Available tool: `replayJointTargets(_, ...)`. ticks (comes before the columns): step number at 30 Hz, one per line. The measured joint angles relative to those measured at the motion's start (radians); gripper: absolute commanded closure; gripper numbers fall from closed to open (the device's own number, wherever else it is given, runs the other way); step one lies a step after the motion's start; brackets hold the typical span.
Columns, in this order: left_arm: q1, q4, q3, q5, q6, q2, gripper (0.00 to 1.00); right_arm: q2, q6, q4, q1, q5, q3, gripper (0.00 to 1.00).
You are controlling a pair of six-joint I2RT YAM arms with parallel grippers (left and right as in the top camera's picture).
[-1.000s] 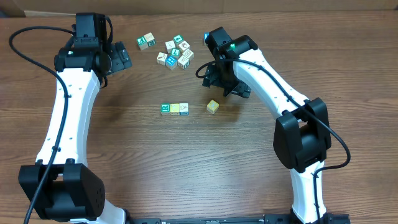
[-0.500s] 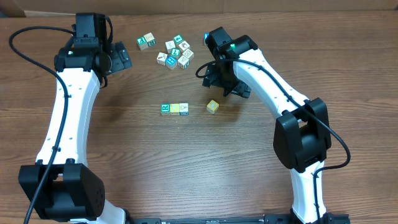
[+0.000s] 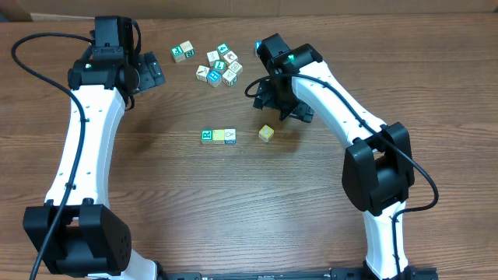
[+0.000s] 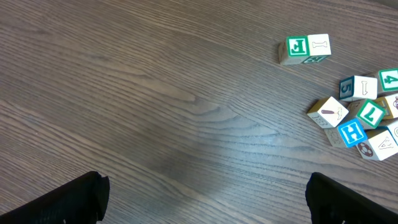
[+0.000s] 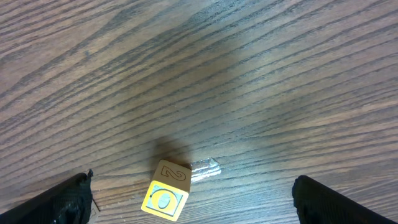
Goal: Form a horizontal line
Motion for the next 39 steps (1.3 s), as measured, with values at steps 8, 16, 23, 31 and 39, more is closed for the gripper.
replayJointTargets(8, 0.0, 0.0, 0.0, 0.0, 0.0, 0.0, 0.0, 0.0, 0.0, -0.004, 0.0, 0.0, -0.002, 0.0)
replayJointTargets(16, 0.0, 0.0, 0.0, 0.0, 0.0, 0.0, 0.01, 0.0, 0.0, 0.034, 0.0, 0.001, -0.052, 0.0)
replayJointTargets(23, 0.0, 0.0, 0.0, 0.0, 0.0, 0.0, 0.01, 0.0, 0.0, 0.043, 0.0, 0.0, -0.07, 0.0)
replayJointTargets(31, 0.0, 0.0, 0.0, 0.0, 0.0, 0.0, 0.0, 0.0, 0.0, 0.045, 0.0, 0.0, -0.07, 0.0)
replayJointTargets(39, 0.0, 0.0, 0.0, 0.0, 0.0, 0.0, 0.01, 0.0, 0.0, 0.046, 0.0, 0.0, -0.07, 0.0)
